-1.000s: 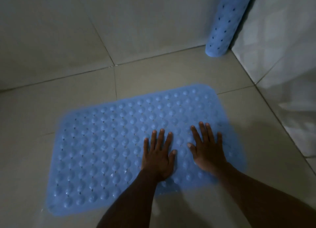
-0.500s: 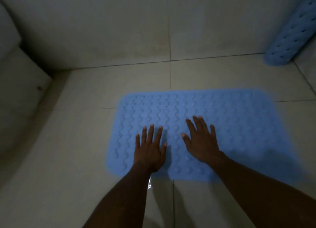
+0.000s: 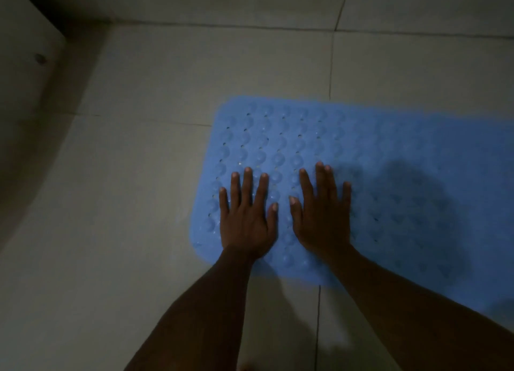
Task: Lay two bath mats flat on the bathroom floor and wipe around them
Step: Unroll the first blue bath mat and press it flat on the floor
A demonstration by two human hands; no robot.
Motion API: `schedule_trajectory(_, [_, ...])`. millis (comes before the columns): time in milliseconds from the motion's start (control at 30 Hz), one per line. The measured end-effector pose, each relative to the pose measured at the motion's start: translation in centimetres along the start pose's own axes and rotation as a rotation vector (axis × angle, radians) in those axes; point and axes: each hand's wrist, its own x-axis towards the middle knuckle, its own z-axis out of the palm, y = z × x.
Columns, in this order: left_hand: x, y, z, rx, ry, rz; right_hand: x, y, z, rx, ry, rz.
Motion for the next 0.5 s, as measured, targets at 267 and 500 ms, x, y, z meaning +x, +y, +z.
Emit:
schedule_trajectory(267, [0.09, -0.33, -0.05, 0.017, -0.022, 0.026, 0.18, 0.02, -0.09, -0.048, 0.010, 0.005])
schedule_trajectory(500, [0.11, -0.44, -0.17, 0.020, -0.038, 0.053, 0.44, 0.13, -0.31, -0.055, -0.025, 0.009])
